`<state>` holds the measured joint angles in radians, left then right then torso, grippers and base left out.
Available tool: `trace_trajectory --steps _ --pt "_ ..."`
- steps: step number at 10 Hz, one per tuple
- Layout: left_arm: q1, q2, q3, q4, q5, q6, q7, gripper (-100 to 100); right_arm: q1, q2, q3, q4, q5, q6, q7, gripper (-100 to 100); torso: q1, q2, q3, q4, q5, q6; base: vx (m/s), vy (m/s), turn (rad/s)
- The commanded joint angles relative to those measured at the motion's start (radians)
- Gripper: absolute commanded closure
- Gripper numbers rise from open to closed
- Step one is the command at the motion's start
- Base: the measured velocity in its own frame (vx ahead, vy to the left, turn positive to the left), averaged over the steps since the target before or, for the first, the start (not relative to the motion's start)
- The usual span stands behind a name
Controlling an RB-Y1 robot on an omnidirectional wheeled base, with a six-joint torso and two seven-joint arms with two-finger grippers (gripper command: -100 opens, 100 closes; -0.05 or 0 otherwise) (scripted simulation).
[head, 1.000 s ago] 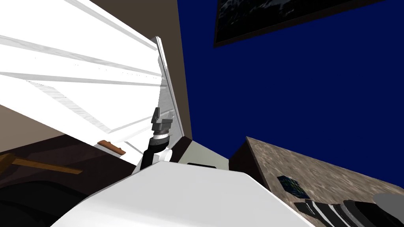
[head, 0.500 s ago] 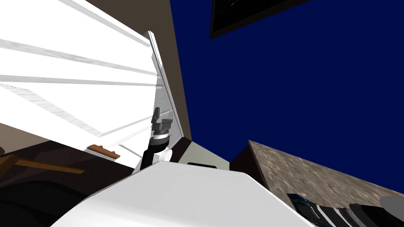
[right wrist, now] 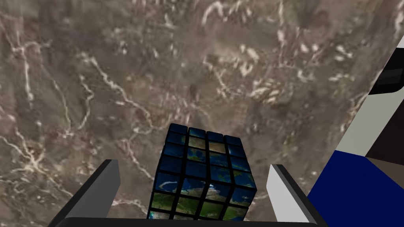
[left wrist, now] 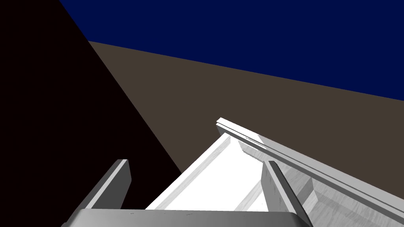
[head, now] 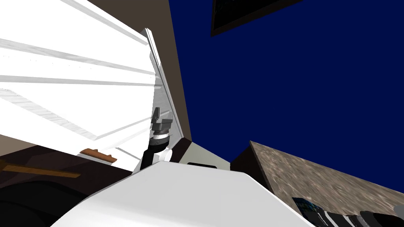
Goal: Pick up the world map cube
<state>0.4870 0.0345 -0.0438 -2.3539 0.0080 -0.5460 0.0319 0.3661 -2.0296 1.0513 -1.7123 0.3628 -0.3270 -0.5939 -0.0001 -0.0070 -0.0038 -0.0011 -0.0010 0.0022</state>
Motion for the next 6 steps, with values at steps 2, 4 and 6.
trace_trajectory --steps 2,4,6 --pt "0.0 0.0 0.0 0.0 0.0 0.0 0.0 0 0.02 0.015 -0.002 0.031 -0.057 -0.011 0.069 -100 -0.001 0.001 0.0 0.0 0.0 0.0 0.023 0.013 -0.008" --pt "0.0 0.0 0.0 0.0 0.0 0.0 0.0 0 0.037 0.029 -0.005 0.059 -0.103 -0.022 0.127 -100 0.0 0.0 0.0 0.0 0.0 0.0 0.029 0.024 -0.03" --pt "0.0 0.0 0.0 0.0 0.0 0.0 0.0 0 0.055 0.043 -0.009 0.087 -0.145 -0.033 0.18 -100 0.0 0.0 0.0 0.0 0.0 0.0 0.034 0.028 -0.018"
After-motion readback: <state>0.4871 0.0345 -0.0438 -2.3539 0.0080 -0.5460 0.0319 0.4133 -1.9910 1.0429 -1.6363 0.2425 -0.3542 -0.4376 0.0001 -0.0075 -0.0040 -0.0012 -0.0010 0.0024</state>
